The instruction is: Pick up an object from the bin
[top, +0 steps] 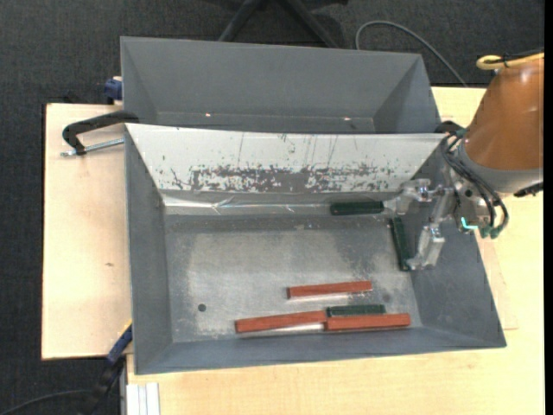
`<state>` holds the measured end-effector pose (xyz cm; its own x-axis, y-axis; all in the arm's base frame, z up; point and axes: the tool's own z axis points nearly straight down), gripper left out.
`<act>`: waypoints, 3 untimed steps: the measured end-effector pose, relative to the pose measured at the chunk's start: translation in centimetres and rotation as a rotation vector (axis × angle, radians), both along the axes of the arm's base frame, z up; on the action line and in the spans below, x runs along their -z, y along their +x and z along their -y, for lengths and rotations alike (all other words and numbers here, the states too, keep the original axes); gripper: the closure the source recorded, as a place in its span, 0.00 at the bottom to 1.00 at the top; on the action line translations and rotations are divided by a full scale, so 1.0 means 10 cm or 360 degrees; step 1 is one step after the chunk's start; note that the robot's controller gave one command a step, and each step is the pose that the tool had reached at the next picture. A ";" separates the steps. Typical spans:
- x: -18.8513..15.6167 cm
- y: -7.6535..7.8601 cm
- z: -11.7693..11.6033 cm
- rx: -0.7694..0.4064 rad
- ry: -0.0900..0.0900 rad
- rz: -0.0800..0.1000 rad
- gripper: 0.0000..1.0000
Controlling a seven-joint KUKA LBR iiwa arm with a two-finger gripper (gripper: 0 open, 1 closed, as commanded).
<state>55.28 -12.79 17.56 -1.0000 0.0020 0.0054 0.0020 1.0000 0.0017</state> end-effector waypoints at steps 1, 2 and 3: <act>1.03 -0.32 0.08 -0.0082 0.0002 -0.0004 0.00; 1.05 -0.60 -0.44 0.0003 0.0002 0.0011 0.00; 1.05 -0.57 -0.41 0.0026 -0.0003 0.0017 0.00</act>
Offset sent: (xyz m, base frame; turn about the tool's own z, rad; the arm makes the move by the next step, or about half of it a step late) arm -0.0303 -0.0084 -0.0988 -0.0530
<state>49.57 -8.72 7.10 -0.9998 0.0184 -0.0054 0.0184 0.9998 0.0003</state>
